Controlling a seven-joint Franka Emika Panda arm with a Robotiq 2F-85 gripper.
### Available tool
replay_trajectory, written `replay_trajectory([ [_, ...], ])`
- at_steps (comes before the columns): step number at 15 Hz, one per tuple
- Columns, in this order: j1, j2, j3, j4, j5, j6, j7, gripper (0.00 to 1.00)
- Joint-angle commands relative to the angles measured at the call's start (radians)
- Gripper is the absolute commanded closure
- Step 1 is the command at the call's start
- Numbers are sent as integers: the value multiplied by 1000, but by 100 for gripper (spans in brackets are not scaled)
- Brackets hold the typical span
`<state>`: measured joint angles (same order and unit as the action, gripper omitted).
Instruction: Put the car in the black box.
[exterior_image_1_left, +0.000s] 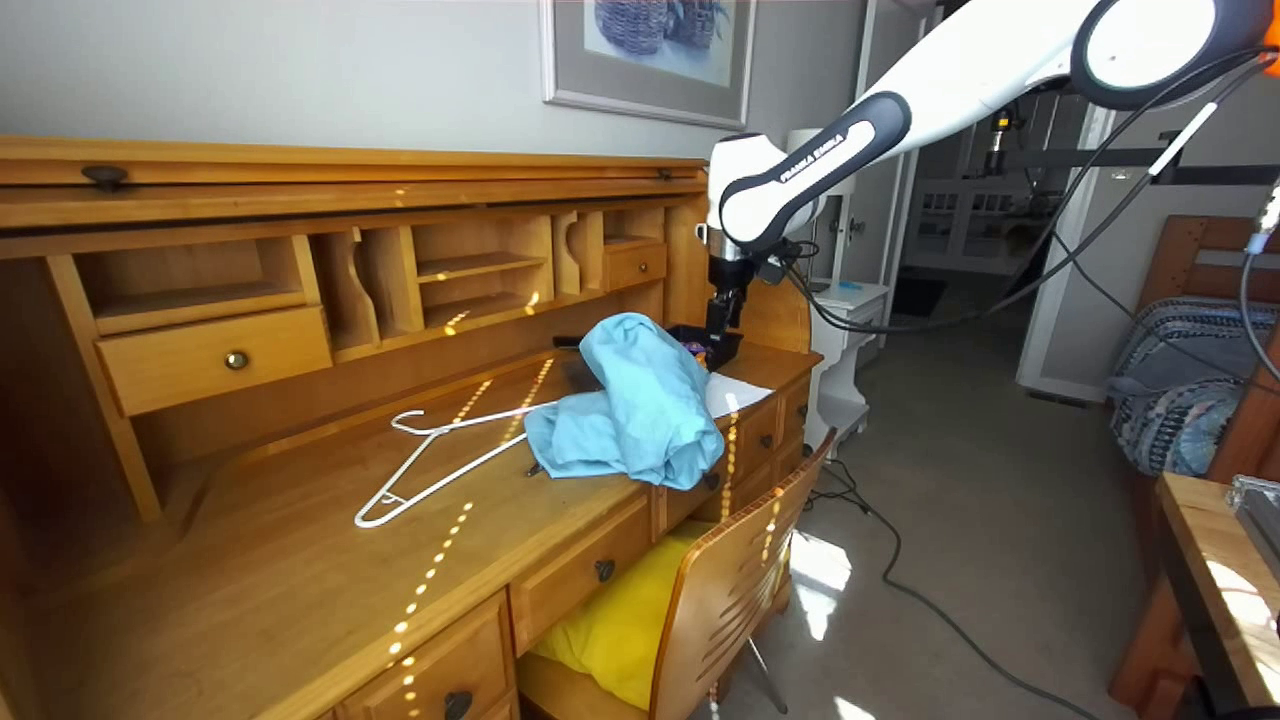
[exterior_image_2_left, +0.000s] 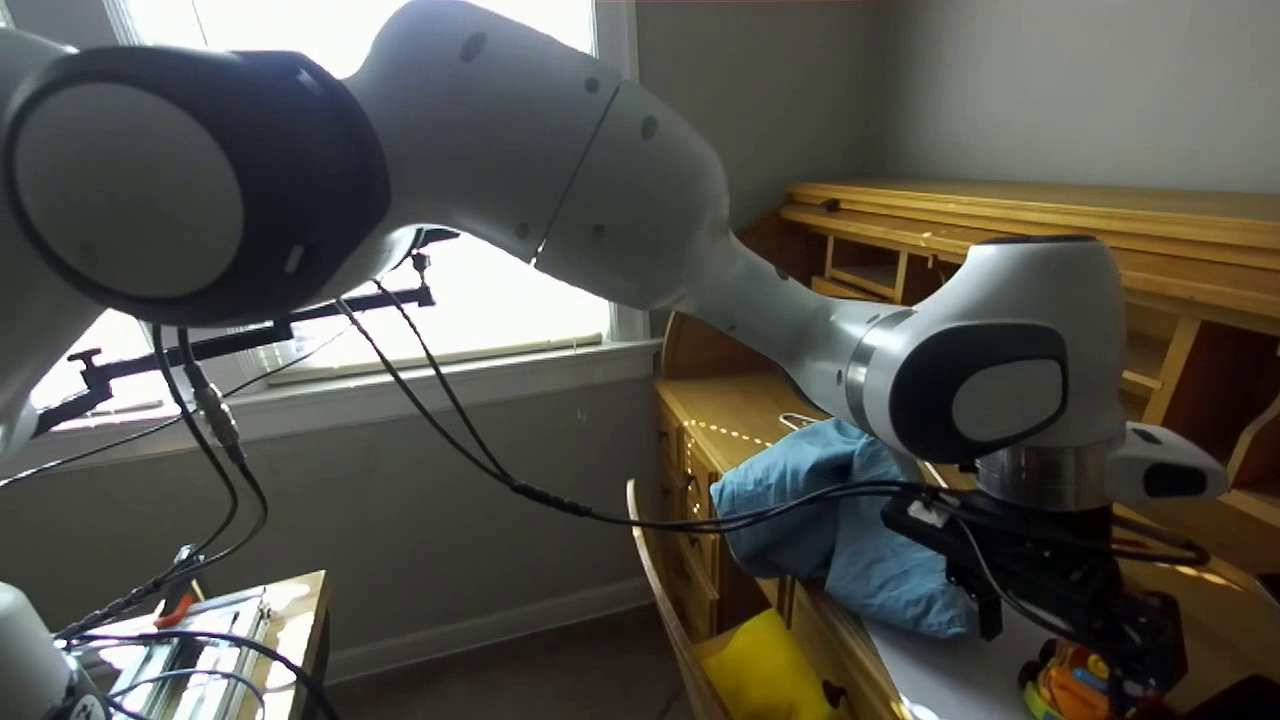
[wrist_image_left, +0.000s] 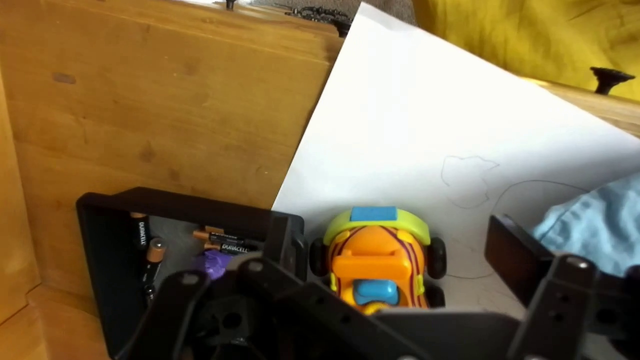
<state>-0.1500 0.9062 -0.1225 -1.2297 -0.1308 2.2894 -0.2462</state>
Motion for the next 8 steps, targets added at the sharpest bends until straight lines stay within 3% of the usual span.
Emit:
replay_trajectory([
  [1,-24,110,19,113,-17,59,-33,0],
  [8,-30,218,40,210,-9,180,-56,0],
])
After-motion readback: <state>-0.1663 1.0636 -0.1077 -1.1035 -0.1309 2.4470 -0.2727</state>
